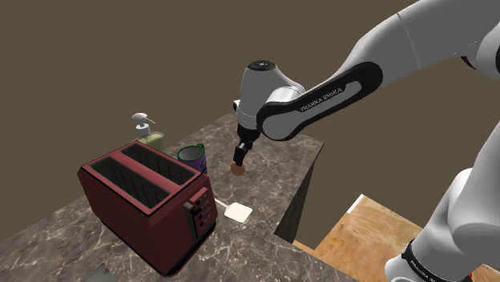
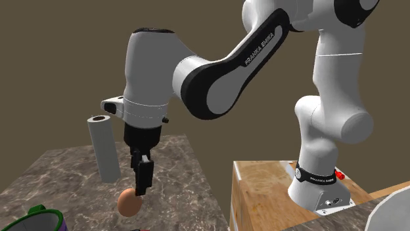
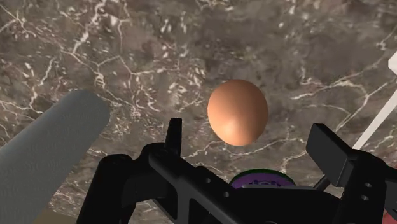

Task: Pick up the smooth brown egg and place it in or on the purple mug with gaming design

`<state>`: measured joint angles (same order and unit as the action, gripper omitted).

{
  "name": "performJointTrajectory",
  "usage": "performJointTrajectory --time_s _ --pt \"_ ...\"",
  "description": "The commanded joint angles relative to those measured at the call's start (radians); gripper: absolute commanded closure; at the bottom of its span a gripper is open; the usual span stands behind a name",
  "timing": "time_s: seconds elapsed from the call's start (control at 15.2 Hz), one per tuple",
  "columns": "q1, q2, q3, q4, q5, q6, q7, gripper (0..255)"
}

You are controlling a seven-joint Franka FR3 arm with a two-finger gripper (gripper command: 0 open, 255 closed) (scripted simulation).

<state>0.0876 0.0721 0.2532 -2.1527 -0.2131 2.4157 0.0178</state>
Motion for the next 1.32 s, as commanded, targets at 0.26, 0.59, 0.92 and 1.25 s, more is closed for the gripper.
performJointTrajectory --time_s 0.26,0.59,0.92,1.25 --pt "0.013 0.123 -0.006 0.055 -0.064 0.072 0.037 0" --pt "0.017 0.162 -0.015 0.058 -0.088 0.107 0.053 0" --pt "0.017 0.162 -0.015 0.058 -0.088 0.107 0.053 0" --pt "0.017 0.162 -0.015 0.058 -0.088 0.107 0.053 255"
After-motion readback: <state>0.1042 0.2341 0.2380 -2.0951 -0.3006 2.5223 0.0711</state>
